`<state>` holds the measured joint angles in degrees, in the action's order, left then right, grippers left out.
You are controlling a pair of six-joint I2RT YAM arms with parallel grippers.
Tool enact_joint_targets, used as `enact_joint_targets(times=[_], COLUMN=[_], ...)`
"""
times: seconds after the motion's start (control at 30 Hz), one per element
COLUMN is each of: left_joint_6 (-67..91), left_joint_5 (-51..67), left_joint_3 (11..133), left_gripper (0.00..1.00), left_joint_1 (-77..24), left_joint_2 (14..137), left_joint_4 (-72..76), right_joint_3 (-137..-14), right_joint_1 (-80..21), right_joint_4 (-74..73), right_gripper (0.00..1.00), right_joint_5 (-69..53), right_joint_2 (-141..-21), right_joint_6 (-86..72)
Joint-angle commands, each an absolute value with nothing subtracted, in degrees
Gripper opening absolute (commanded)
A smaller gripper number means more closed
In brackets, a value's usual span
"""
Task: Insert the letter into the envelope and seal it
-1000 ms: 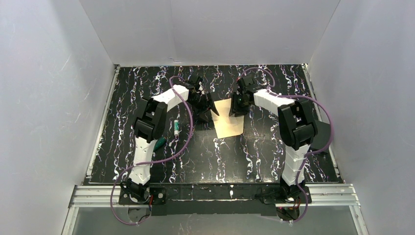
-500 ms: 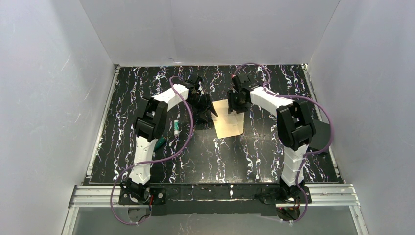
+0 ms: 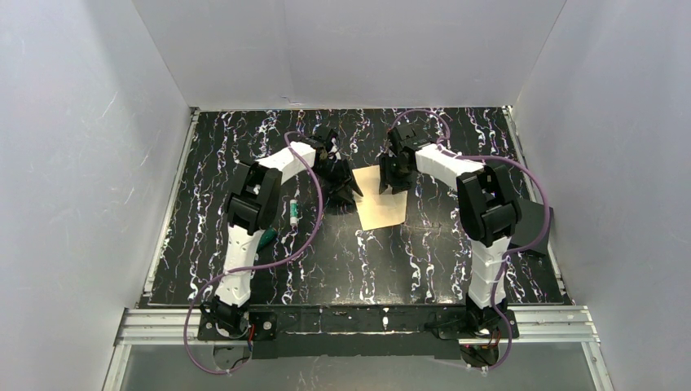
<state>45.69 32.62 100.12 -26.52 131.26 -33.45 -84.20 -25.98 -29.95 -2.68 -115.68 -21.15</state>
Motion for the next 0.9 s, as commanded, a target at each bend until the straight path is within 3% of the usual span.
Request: enact_joint_targets(times=[0.0,0.33,0.87], left_joint_6=[46.69,47.71,49.47], left_joint_5=[33.54,34.41,34.91], left_joint_3=[98.71,99.90,97.37], left_gripper=[0.39,0.38,0.40], left_joint_1=[-26.98,-27.00,-26.85], left_joint_2=[134.19,135.45,133.81], left_joint_4=[-35.29,-34.45,-30.71], right_joint_3=[-83.74,-79.18,-73.59], right_joint_1=[-24.73,-24.21,-23.00], right_joint_4=[-29.75,-22.00,-15.18], right_gripper=[0.50,0.50,0.50], right_joint_5=[-6.97,-17.66,-21.03], right_joint_2=[-117.23,-115.90,-114.40], right_joint_6=[-23.23,-28.33,-35.59])
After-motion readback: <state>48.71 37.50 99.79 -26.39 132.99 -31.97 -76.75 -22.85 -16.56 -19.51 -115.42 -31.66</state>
